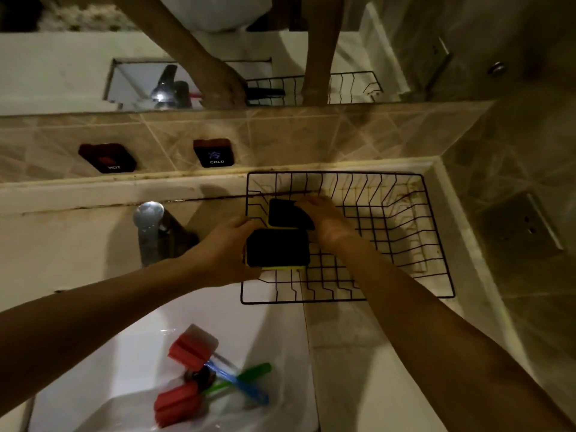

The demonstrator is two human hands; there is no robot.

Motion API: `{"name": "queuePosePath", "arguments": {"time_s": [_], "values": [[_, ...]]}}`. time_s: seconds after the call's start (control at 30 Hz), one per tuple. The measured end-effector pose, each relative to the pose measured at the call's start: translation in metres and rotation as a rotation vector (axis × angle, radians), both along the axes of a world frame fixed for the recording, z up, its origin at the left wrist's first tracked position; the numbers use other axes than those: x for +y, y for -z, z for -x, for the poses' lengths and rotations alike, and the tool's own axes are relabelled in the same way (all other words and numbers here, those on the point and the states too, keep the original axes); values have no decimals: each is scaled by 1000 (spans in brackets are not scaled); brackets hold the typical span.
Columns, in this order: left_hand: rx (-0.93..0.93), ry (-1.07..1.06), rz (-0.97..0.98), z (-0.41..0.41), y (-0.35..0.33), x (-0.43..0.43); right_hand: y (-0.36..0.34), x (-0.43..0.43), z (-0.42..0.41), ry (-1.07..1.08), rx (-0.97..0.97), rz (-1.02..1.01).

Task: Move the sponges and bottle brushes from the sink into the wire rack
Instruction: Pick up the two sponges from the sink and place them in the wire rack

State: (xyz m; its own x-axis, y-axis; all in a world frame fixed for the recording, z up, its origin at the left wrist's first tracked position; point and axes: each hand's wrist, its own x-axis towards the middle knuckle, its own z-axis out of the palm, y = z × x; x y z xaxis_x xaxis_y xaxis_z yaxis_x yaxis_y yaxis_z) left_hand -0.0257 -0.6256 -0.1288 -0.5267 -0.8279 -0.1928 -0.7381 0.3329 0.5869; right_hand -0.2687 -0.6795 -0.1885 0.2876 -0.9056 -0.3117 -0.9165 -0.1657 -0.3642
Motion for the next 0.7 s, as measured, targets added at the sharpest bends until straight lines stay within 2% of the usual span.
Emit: {"name": "queuePosePath", "arguments": {"time_s": [0.17,0.23,0.33,0.43,0.7], "values": [[-206,3,215,29,-6,-25,-20,10,23,127,-44,141],[-222,-11,199,44,-7,-41,-28,21,41,181,-92,157],[-246,-20,150,60,-2,-58,-31,39,66,219,-133,97],[-328,-56,192,69,10,-59,-25,54,76,224,-126,17],[-553,4,243,77,35,-49,-4,74,52,278,-149,-113]]}}
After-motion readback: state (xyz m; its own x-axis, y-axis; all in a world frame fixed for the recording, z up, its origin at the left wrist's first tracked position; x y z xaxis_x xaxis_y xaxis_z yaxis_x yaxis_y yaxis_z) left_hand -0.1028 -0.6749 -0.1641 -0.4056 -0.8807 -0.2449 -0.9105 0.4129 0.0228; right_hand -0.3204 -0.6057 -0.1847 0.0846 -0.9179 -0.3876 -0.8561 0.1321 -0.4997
